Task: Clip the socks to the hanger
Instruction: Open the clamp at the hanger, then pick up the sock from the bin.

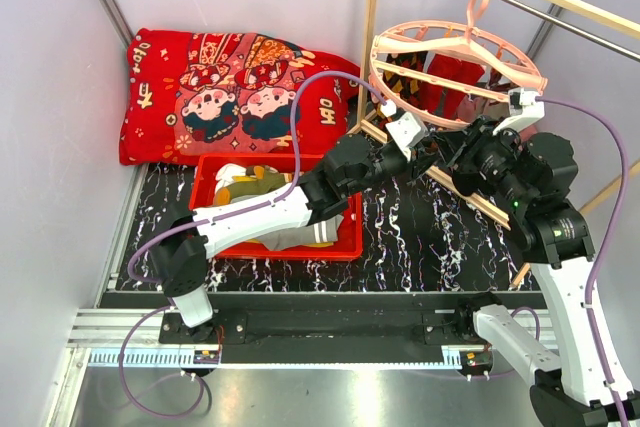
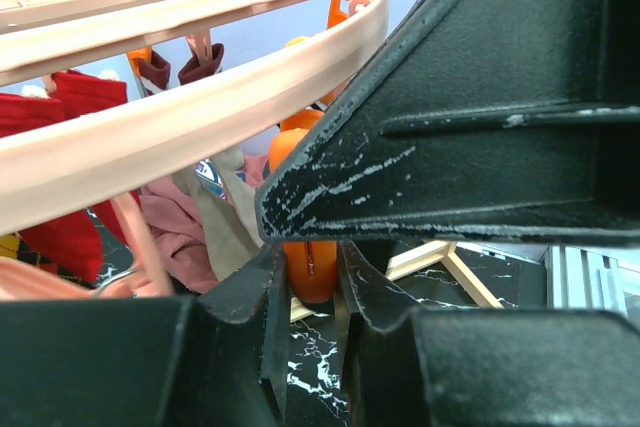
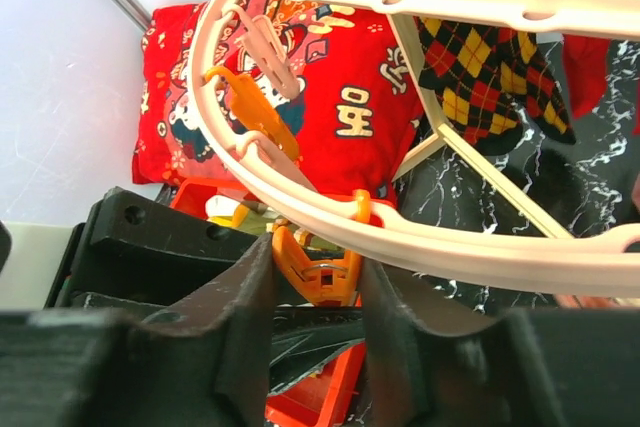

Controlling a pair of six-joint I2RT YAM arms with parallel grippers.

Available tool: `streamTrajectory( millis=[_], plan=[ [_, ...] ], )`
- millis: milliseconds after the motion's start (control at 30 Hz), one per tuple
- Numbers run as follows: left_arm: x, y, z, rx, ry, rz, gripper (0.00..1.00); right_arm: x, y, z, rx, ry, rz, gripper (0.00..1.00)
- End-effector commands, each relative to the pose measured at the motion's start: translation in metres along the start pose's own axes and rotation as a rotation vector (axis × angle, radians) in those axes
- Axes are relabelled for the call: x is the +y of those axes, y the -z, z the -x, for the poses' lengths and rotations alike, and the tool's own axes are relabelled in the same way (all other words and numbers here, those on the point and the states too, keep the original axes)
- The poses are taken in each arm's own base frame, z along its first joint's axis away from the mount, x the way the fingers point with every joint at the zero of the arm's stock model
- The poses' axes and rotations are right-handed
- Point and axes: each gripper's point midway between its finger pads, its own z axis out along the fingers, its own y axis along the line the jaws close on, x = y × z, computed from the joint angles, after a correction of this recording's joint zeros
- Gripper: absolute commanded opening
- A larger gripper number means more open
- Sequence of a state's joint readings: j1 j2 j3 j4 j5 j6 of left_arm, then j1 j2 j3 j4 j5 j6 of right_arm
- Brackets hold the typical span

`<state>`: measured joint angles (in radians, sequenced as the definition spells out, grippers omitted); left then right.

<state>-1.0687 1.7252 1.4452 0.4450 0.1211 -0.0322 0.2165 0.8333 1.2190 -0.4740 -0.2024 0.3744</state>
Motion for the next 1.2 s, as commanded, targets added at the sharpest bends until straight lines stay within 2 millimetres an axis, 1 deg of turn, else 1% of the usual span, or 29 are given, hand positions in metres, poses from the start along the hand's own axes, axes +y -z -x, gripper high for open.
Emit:
streamTrajectory(
  millis=[0, 33, 67, 100, 133, 167, 200, 267, 367, 400, 433, 467, 500, 533, 567, 600, 633, 667, 733, 767, 800, 833, 900, 933, 1033, 1067, 1100, 1133, 1167],
  plan=[
    [-0.020, 0.002, 0.016, -0.023, -0.022, -0.048, 0.01, 0.016, 0.002, 0.038, -0.130, 0.030, 0.045, 0.32],
    [-0.019, 0.003, 0.018, -0.026, -0.023, -0.042, 0.03, 0.015, 0.002, 0.037, -0.128, 0.031, 0.044, 0.30],
    [-0.017, 0.003, 0.019, -0.033, -0.017, -0.030, 0.09, 0.014, 0.002, 0.036, -0.127, 0.029, 0.042, 0.24],
    [-0.015, 0.004, 0.014, -0.025, -0.015, -0.021, 0.12, 0.013, 0.002, 0.035, -0.126, 0.027, 0.038, 0.22],
    [-0.014, 0.006, 0.018, -0.034, -0.013, -0.015, 0.16, 0.013, 0.002, 0.034, -0.126, 0.026, 0.038, 0.19],
    [-0.014, 0.007, 0.019, -0.044, -0.009, -0.009, 0.22, 0.012, 0.002, 0.033, -0.123, 0.023, 0.035, 0.17],
    [-0.013, 0.008, 0.021, -0.050, -0.006, -0.005, 0.24, 0.011, 0.001, 0.032, -0.122, 0.019, 0.030, 0.13],
    [-0.012, 0.012, 0.021, -0.055, 0.003, 0.006, 0.28, 0.010, 0.001, 0.031, -0.122, 0.016, 0.027, 0.11],
    [-0.009, 0.019, 0.022, -0.060, 0.026, 0.015, 0.46, 0.009, 0.000, 0.030, -0.120, 0.012, 0.023, 0.09],
    [-0.007, 0.022, 0.021, -0.059, 0.034, 0.024, 0.55, 0.008, 0.000, 0.029, -0.116, 0.012, 0.021, 0.09],
    [-0.006, 0.028, 0.028, -0.070, 0.051, 0.029, 0.58, 0.009, 0.001, 0.029, -0.117, 0.011, 0.023, 0.09],
    [0.000, 0.033, 0.019, -0.050, 0.060, 0.044, 0.61, 0.008, 0.000, 0.028, -0.115, 0.009, 0.019, 0.09],
    [0.002, 0.037, 0.018, -0.041, 0.069, 0.052, 0.66, 0.007, 0.000, 0.027, -0.115, 0.012, 0.017, 0.09],
    [0.005, 0.046, 0.021, -0.030, 0.083, 0.063, 0.68, 0.007, 0.000, 0.027, -0.116, 0.010, 0.017, 0.09],
    [0.013, 0.054, 0.011, 0.000, 0.091, 0.088, 0.70, 0.007, 0.000, 0.027, -0.115, 0.010, 0.017, 0.09],
    [0.018, 0.059, 0.007, 0.019, 0.095, 0.104, 0.72, 0.005, 0.000, 0.025, -0.111, 0.011, 0.013, 0.09],
    [0.021, 0.070, 0.005, 0.052, 0.101, 0.120, 0.75, 0.005, -0.001, 0.024, -0.109, 0.009, 0.012, 0.09],
    [0.030, 0.078, 0.001, 0.077, 0.096, 0.150, 0.77, 0.004, -0.001, 0.023, -0.108, 0.010, 0.010, 0.09],
    [0.036, 0.101, -0.020, 0.186, 0.068, 0.173, 0.78, 0.004, -0.001, 0.022, -0.106, 0.013, 0.011, 0.09],
    [0.044, 0.110, -0.027, 0.229, 0.052, 0.201, 0.78, 0.004, -0.001, 0.022, -0.105, 0.014, 0.010, 0.09],
    [0.047, 0.121, -0.036, 0.273, 0.038, 0.213, 0.78, 0.003, -0.001, 0.022, -0.105, 0.018, 0.008, 0.09],
    [0.051, 0.136, -0.054, 0.361, 0.008, 0.220, 0.78, 0.002, -0.001, 0.021, -0.105, 0.020, 0.006, 0.09],
    [0.063, 0.156, -0.075, 0.461, -0.023, 0.243, 0.78, 0.001, -0.002, 0.019, -0.100, 0.025, 0.005, 0.09],
    [0.066, 0.172, -0.090, 0.551, -0.055, 0.241, 0.78, 0.001, -0.002, 0.019, -0.100, 0.027, 0.004, 0.09],
    [0.082, 0.198, -0.113, 0.692, -0.144, 0.256, 0.75, 0.000, -0.002, 0.017, -0.096, 0.029, 0.005, 0.09],
    [0.085, 0.212, -0.126, 0.771, -0.163, 0.263, 0.74, -0.001, -0.002, 0.016, -0.096, 0.028, 0.000, 0.09],
    [0.087, 0.217, -0.132, 0.809, -0.178, 0.262, 0.73, -0.001, -0.003, 0.015, -0.092, 0.031, 0.000, 0.09],
    [0.088, 0.227, -0.145, 0.881, -0.202, 0.243, 0.73, -0.002, -0.002, 0.015, -0.093, 0.029, -0.002, 0.09],
    [0.089, 0.229, -0.148, 0.908, -0.212, 0.243, 0.72, -0.002, -0.003, 0.014, -0.090, 0.029, -0.003, 0.09]
  ],
)
